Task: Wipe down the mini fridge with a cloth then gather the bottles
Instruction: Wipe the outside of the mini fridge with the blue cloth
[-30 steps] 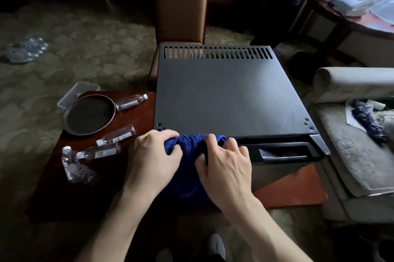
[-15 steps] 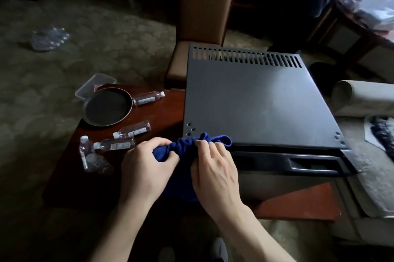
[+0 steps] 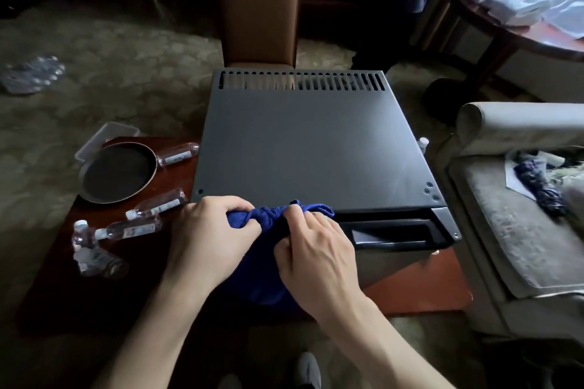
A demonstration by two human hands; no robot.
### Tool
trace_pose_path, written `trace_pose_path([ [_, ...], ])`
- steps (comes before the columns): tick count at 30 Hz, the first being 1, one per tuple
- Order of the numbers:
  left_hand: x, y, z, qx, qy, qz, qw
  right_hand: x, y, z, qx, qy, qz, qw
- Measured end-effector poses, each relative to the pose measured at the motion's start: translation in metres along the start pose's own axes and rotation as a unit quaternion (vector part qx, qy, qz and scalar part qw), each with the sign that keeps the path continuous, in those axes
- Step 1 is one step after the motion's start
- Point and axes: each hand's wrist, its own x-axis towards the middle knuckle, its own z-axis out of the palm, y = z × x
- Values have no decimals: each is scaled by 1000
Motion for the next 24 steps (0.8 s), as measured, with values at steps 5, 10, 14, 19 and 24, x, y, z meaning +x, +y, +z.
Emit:
trace_pose_path([
  [5, -9, 50, 45, 11, -7, 4, 1000, -5, 68, -31, -13, -6, 27, 1000],
  [10, -18, 92, 82, 15, -30, 45, 998, -14, 121, -53, -12, -27, 84, 996],
  [14, -20, 102, 92, 21, -32, 62, 997, -21, 139, -57, -11, -1, 105, 994],
  [19, -24, 85, 78, 13, -4, 41, 999, -15, 123, -51, -52, 7, 102, 993],
  [24, -24, 40, 48, 9, 54, 3, 999, -5, 77, -35, -64, -6, 53, 997],
])
